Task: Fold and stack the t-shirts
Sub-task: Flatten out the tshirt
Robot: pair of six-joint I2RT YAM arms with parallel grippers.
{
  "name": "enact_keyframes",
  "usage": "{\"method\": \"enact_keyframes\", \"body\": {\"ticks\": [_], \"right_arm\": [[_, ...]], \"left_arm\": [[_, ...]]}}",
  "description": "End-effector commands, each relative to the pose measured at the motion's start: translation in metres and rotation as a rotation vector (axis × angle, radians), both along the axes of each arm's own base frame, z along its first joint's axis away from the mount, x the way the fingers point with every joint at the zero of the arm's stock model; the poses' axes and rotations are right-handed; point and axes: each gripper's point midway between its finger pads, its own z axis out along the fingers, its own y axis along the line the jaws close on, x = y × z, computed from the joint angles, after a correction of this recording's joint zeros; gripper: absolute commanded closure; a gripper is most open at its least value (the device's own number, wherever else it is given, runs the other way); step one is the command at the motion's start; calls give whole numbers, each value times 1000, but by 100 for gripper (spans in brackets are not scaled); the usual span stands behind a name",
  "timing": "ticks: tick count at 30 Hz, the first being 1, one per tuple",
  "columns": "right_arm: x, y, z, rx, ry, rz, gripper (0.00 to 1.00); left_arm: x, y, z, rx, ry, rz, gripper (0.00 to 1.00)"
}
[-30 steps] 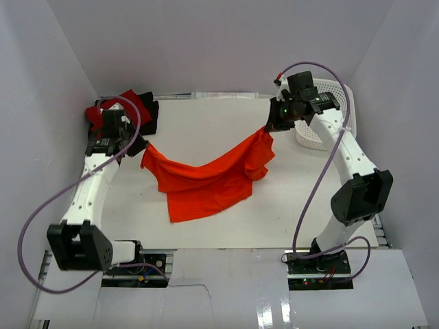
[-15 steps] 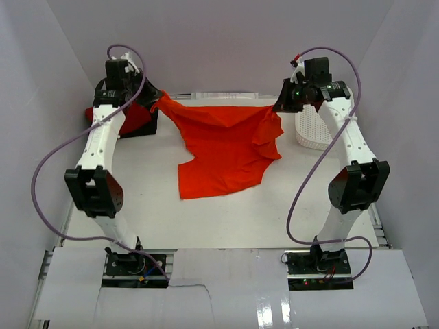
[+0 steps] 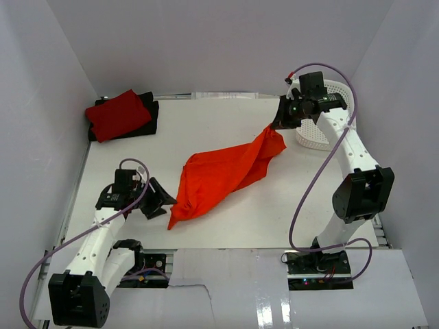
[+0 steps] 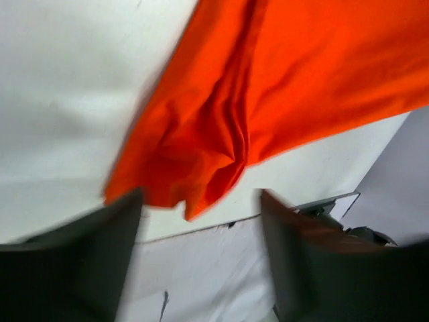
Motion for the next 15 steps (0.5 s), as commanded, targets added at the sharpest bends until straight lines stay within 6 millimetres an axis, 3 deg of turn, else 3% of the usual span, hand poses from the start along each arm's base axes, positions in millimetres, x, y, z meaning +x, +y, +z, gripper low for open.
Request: {"method": "enact_keyframes", "body": {"ticks": [1, 4, 9, 11, 14, 15], "right_arm": [[5, 4, 19, 0, -56, 22, 92], [4, 7, 19, 3, -56, 30, 92], [-1, 12, 13, 3, -46, 49, 92], [-3, 15, 12, 7, -48, 56, 92], [-8, 17, 7, 7, -41, 65, 92], [-10, 17, 5, 5, -37, 68, 92]], "left_arm": [[-8, -6, 19, -40, 14, -7, 2], [-1, 4, 23, 27, 8, 0, 2], [51, 1, 57, 44, -154, -34, 2], [67, 1, 61, 56, -186, -54, 2], [103, 6, 66, 126, -251, -98, 20], [119, 8, 65, 150, -254, -99, 21]]}}
